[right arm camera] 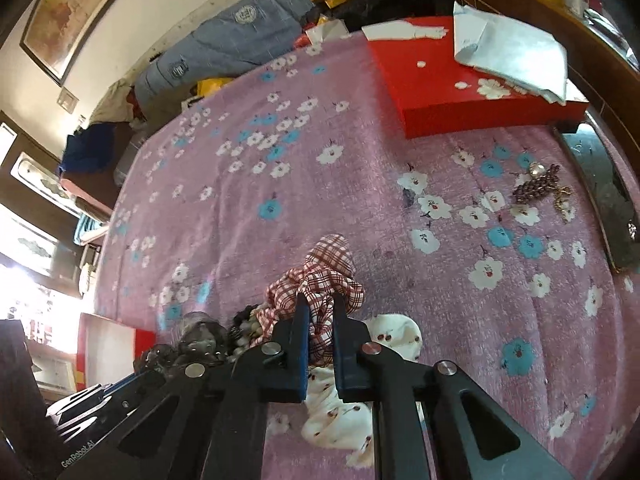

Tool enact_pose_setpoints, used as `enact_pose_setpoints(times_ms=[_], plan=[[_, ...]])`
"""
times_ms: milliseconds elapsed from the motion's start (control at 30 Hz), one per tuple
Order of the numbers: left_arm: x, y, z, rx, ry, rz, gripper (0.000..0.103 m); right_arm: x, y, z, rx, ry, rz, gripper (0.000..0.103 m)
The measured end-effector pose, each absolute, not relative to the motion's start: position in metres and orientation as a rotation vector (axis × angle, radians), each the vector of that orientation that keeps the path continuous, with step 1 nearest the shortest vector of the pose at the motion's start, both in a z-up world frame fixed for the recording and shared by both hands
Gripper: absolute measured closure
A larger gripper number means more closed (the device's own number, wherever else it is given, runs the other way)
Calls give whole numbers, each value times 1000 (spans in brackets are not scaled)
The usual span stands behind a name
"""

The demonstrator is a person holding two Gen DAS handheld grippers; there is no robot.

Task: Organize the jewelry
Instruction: 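Grasp the grey sheer scrunchie with the left tool while the right tool grasps the red plaid scrunchie, then carry both scrunchies into the box lid and open both tools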

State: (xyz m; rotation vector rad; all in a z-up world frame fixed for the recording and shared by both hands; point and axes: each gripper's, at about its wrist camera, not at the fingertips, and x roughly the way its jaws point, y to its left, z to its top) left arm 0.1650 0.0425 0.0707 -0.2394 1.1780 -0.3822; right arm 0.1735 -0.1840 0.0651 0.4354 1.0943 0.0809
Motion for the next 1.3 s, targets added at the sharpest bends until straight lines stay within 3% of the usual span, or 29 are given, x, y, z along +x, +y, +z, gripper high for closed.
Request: enact_pose_setpoints(times_ms=[400, 633, 1067, 1300], plan=[[92, 64, 134, -365, 1085, -397, 95, 103, -203, 126, 505, 983, 136, 93], [37, 94, 168, -301, 988, -289, 95, 58, -201, 142, 452, 952, 176, 93], [-46, 226, 188, -295, 944, 70, 95, 28, -134, 131, 417, 983, 360, 93], [-40, 286, 182, -374, 921, 124, 95, 29, -86, 140, 360, 990, 420, 93]])
